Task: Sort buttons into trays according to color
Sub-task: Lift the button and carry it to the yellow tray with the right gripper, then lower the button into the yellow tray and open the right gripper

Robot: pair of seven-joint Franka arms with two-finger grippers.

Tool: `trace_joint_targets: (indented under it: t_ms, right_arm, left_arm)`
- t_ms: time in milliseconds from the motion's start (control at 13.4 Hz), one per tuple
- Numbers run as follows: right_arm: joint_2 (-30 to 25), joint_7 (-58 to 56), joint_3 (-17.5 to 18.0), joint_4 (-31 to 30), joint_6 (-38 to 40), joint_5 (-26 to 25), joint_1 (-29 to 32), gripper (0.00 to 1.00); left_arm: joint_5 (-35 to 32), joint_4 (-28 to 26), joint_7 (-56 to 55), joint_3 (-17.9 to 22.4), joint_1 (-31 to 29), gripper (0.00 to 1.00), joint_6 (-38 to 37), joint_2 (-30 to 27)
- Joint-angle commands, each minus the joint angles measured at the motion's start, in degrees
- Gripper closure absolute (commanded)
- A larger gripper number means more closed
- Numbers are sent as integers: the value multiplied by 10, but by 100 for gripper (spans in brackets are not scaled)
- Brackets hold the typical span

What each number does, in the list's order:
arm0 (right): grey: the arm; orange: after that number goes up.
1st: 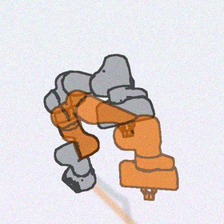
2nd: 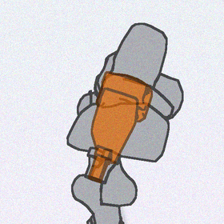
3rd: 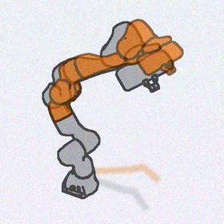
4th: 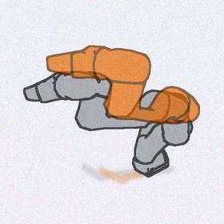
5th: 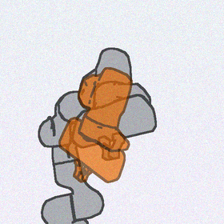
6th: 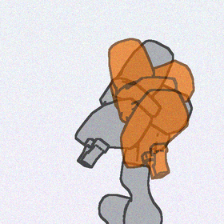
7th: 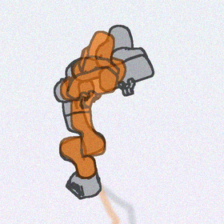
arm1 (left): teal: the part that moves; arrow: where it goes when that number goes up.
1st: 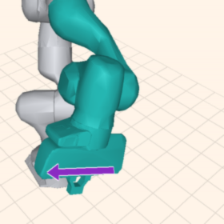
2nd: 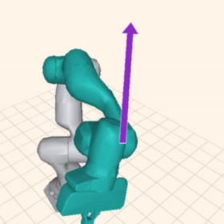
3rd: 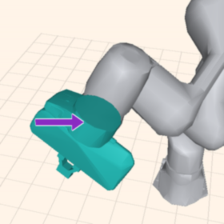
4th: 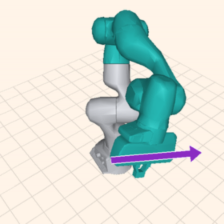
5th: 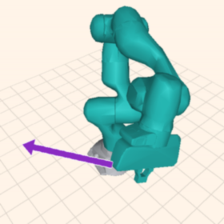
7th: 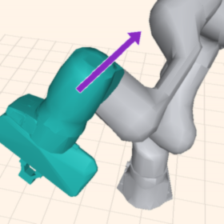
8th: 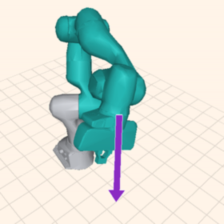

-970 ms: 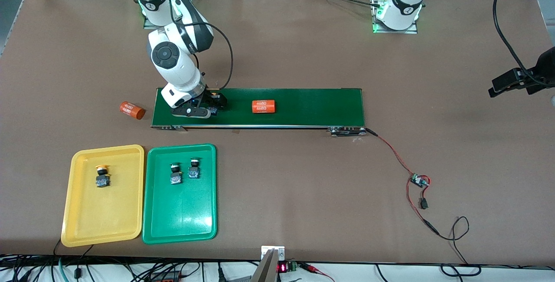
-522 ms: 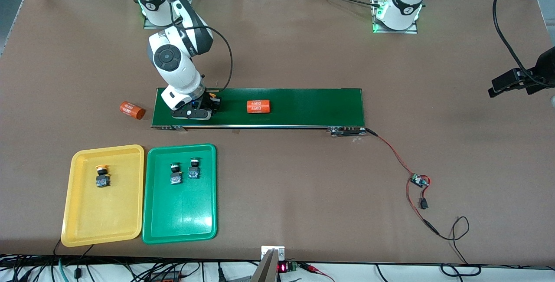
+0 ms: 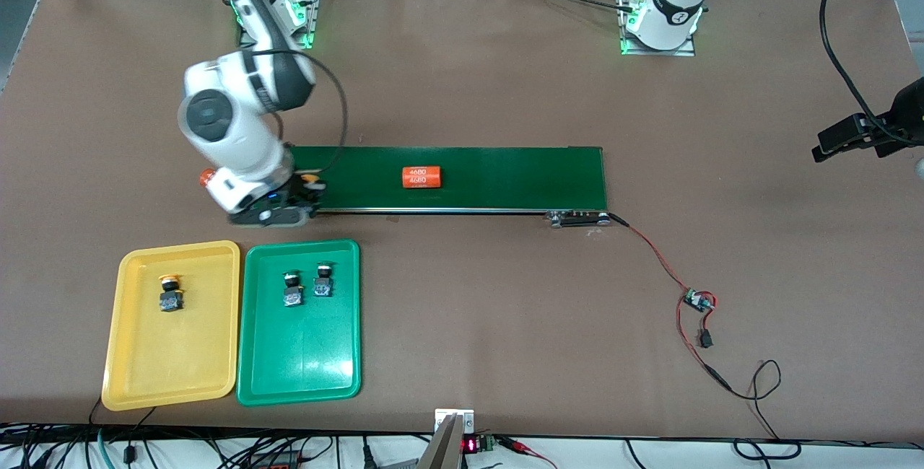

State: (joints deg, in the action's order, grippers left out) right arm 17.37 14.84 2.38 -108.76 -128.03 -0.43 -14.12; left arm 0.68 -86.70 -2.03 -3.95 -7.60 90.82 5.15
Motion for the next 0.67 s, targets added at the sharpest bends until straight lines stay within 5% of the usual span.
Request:
trace_joint_targets:
  t_ms: [0,298,597]
  right_arm:
    - [74,-67,7,87,20,-6,61,94]
    - [201,-149,2,204,14,-24,119,94]
    - [260,-219,1,236,-40,-33,163,93]
  left_arm:
    - [17,-3,-1,0,0,0,0,-8]
    - [17,-6,1,0,-1,0,7,-8]
    - [17,-7,3,0,-2,0,15,-8]
